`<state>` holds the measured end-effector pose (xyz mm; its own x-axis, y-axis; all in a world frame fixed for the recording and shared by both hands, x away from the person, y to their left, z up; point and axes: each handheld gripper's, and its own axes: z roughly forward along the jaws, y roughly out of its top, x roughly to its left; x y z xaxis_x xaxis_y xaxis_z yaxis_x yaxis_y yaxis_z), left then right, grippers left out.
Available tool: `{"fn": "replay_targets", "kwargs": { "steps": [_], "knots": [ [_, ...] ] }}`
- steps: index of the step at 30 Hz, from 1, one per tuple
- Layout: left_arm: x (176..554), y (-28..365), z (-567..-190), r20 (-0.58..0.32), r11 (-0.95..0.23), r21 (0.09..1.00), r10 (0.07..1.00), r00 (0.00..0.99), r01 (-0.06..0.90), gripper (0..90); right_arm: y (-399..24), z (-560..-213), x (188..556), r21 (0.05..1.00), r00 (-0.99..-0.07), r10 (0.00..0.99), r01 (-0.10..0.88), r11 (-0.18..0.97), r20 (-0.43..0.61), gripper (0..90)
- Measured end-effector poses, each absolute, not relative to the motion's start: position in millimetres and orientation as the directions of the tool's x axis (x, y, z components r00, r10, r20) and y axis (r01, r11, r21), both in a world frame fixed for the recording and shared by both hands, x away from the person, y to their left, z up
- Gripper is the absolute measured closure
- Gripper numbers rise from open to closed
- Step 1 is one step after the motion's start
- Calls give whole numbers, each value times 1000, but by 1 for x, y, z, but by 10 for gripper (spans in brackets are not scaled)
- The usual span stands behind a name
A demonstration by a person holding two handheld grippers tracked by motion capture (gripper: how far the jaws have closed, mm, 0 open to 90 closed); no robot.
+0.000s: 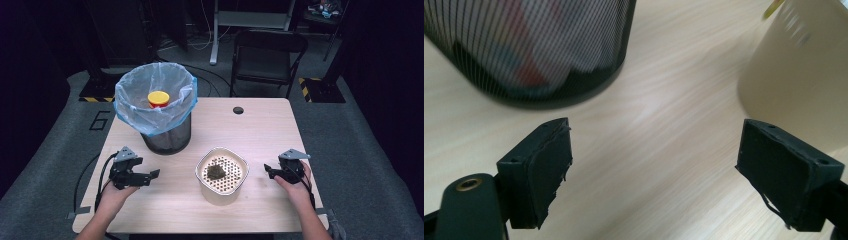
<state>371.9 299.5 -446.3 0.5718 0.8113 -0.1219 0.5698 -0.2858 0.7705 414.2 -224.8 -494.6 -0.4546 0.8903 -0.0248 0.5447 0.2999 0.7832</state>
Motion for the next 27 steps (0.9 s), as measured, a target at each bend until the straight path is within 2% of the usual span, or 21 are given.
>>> {"fn": "replay_targets", "kwargs": {
  "steps": [7, 15, 27],
  "knots": [
    [371, 316, -475, -102, -283, 759, 838, 535, 587, 135, -226, -495, 414, 781, -456, 889, 545, 305, -29, 300],
    [374, 339, -512, -142, -210, 746, 877, 459, 632, 133, -225, -498, 415, 772, -468, 883, 549, 321, -34, 300],
    [378, 363, -526, -112, -162, 746, 925, 362, 646, 128, -226, -504, 418, 770, -466, 883, 543, 336, -57, 292]
  ]
}}
